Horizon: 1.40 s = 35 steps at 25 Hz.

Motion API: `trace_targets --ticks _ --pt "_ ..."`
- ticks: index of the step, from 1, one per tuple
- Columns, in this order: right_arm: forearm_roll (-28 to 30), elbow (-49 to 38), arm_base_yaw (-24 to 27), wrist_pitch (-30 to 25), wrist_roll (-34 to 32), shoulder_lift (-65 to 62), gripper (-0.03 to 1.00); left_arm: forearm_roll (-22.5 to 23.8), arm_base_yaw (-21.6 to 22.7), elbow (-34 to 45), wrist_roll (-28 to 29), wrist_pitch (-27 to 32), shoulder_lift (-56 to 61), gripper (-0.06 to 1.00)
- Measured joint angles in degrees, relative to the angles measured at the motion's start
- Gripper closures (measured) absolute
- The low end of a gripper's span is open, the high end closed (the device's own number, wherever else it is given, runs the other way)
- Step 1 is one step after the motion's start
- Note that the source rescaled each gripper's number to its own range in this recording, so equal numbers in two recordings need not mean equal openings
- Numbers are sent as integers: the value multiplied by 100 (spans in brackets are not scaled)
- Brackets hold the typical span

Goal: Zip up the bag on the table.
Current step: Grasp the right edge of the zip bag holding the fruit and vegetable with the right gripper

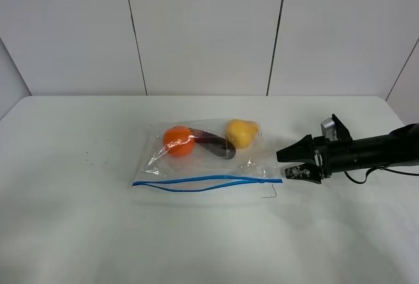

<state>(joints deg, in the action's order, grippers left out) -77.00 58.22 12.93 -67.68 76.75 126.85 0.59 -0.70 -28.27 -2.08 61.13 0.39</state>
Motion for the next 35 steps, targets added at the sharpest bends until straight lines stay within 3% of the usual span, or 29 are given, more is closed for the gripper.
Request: trace_targets --ticks 8,21,35 --pt "-26 55 -65 -75 -97 32 -3 0 0 0 0 0 0 -6" --pt "-190 522 -811 -10 -430 44 -3 0 0 0 0 0 0 -6" --pt "90 524 -849 35 -702 55 -3 0 0 0 0 0 0 -6"
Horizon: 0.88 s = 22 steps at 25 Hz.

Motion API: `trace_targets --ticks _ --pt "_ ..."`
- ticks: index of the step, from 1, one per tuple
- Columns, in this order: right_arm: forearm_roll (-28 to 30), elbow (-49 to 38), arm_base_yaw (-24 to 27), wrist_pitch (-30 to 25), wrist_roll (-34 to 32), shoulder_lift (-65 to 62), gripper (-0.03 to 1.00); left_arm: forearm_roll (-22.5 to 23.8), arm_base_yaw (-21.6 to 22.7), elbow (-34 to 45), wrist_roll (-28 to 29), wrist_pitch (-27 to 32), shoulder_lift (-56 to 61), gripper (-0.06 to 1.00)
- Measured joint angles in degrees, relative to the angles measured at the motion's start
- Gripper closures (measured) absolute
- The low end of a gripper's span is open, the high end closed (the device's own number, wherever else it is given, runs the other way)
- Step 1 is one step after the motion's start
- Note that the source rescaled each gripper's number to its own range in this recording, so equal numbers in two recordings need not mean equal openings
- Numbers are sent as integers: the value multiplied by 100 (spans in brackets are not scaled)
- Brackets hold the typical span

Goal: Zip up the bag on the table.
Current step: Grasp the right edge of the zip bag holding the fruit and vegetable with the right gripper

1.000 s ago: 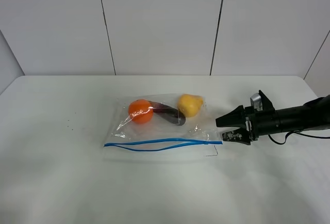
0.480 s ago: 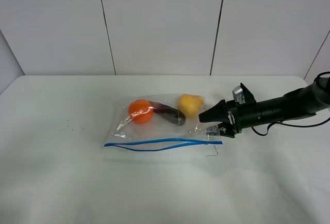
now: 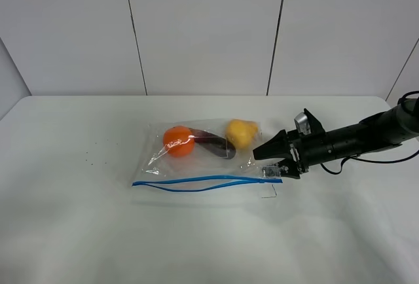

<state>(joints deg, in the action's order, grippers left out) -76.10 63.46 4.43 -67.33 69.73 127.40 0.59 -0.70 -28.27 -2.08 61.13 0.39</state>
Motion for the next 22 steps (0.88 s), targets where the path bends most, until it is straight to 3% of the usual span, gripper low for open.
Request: trace_targets --ticks 3,5,13,22 --pt "5 0 0 0 0 0 -2 0 0 0 0 0 0 -6" --pt "5 0 0 0 0 0 6 0 0 0 0 0 0 -6" --pt "17 0 0 0 0 0 56 0 0 0 0 0 0 -6" --pt "52 0 0 0 0 0 73 0 0 0 0 0 0 -6"
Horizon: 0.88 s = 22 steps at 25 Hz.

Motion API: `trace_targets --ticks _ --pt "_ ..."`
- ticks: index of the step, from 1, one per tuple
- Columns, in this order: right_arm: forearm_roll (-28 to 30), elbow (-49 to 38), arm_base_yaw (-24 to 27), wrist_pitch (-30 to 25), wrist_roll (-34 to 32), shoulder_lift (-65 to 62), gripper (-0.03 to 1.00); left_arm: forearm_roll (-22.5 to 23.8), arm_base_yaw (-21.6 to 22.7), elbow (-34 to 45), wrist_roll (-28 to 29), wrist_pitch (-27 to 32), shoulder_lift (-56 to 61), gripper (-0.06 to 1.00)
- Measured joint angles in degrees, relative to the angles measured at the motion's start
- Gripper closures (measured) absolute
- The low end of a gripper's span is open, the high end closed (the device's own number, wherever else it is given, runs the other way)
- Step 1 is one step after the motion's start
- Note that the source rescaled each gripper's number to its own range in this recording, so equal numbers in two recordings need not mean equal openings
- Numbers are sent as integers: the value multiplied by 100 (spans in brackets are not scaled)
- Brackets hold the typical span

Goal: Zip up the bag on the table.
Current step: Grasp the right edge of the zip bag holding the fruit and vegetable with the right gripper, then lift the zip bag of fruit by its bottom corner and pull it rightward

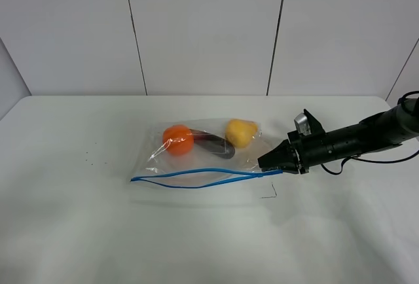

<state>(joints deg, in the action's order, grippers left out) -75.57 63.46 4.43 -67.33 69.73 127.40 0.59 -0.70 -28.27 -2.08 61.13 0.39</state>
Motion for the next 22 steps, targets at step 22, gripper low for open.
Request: trace_targets --ticks 22 --pt "24 0 0 78 0 0 97 0 0 0 0 0 0 -6"
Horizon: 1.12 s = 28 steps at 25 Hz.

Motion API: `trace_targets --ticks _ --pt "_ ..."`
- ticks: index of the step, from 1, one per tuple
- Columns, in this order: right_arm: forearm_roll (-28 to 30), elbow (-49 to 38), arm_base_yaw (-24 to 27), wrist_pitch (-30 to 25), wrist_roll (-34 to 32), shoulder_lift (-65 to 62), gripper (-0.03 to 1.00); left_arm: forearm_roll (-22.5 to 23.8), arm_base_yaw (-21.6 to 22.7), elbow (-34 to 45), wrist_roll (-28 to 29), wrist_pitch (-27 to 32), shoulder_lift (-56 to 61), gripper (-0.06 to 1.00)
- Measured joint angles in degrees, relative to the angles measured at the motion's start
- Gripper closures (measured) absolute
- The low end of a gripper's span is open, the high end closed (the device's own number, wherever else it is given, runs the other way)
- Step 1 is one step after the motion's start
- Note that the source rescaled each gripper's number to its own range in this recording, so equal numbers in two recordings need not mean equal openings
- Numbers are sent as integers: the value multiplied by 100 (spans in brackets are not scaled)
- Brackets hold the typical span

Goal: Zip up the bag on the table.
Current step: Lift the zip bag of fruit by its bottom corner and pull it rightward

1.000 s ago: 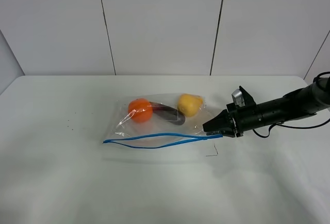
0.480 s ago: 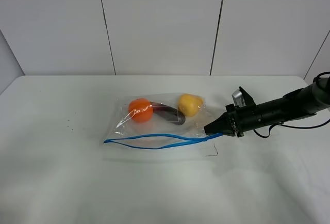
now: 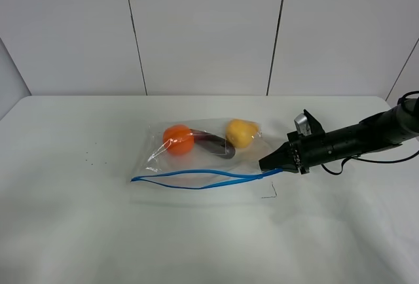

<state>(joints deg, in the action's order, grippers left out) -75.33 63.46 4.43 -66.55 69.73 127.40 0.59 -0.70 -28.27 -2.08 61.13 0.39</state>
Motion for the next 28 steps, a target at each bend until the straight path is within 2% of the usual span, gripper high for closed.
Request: trace_targets --ticks 7,14,24,28 --pt "0 10 0 -192 -199 -86 97 0 0 0 0 0 0 -6" --pt "23 28 0 -197 -436 -847 97 0 0 0 0 0 0 -6" --pt "379 34 0 -217 -711 -1470 97 0 0 0 0 -5 0 -6" --pt "425 34 0 -217 -727 -1470 97 -12 0 -39 -214 -70 -182 -5"
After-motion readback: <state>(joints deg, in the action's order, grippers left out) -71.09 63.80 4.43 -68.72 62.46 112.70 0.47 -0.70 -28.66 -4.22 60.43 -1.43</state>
